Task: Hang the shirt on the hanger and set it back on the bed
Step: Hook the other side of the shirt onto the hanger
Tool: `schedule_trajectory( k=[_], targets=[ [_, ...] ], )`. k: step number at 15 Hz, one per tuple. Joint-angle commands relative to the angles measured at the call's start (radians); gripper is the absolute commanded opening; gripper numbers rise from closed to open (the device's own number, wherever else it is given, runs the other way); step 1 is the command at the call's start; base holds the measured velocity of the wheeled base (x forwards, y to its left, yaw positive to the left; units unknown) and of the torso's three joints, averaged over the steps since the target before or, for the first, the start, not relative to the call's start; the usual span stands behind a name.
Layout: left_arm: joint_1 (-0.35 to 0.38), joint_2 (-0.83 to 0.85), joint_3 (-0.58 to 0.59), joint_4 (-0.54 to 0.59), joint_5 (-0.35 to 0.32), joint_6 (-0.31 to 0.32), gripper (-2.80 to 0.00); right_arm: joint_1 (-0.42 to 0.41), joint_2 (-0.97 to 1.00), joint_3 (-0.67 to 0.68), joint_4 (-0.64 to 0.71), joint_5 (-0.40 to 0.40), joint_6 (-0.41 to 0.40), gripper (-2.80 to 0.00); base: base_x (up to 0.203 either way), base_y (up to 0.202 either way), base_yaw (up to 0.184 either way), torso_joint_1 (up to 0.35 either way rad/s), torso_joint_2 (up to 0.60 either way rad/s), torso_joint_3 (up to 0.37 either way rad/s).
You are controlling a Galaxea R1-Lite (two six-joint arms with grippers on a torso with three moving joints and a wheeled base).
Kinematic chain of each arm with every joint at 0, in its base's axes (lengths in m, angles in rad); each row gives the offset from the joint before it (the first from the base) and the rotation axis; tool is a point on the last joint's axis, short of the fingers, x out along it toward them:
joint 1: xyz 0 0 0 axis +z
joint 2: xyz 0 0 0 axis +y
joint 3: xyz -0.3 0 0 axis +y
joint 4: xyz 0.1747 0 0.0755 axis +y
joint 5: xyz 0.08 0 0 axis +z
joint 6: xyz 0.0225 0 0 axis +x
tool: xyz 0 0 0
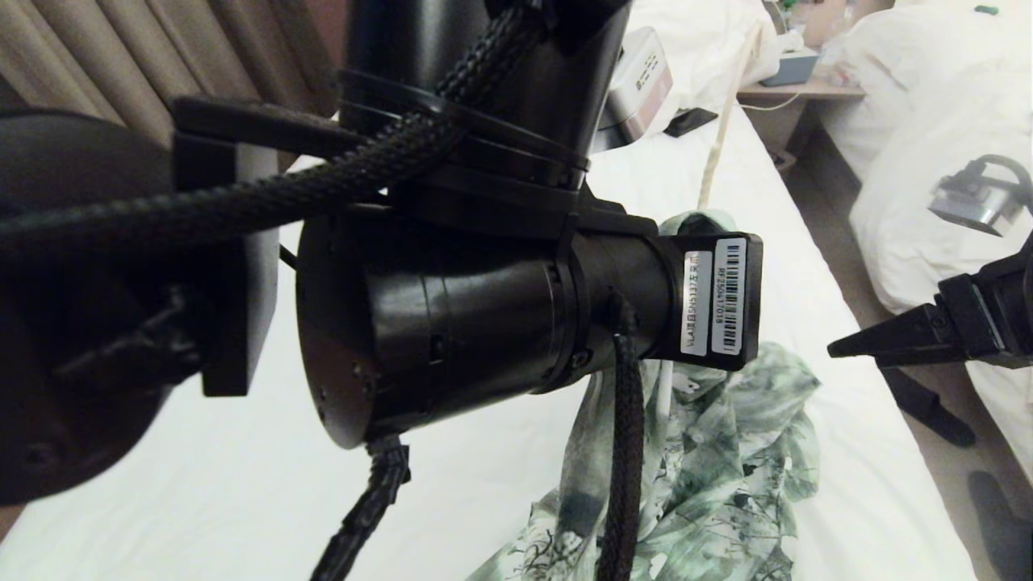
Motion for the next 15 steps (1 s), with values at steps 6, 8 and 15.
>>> schedule_trajectory(
  k=[6, 8, 15],
  targets=[
    [-0.004, -0.026, 0.006, 0.006, 0.007, -0.003, -2.80, -0.015, 0.151, -0.056, -0.056, 0.013, 0.110, 0.00, 0.000, 0.000, 0.000, 0.000, 0.00, 0.000],
    [-0.008, -0.031, 0.007, 0.007, 0.007, -0.004, -2.80, -0.009, 0.190, -0.052, -0.134, 0.014, 0.162, -2.80, 0.000, 0.000, 0.000, 0.000, 0.00, 0.000],
    [-0.070, -0.059, 0.048, 0.009, 0.063, -0.035, -2.80, 0.037, 0.222, -0.055, -0.248, -0.076, 0.138, -2.80, 0.000, 0.000, 0.000, 0.000, 0.00, 0.000]
  ],
)
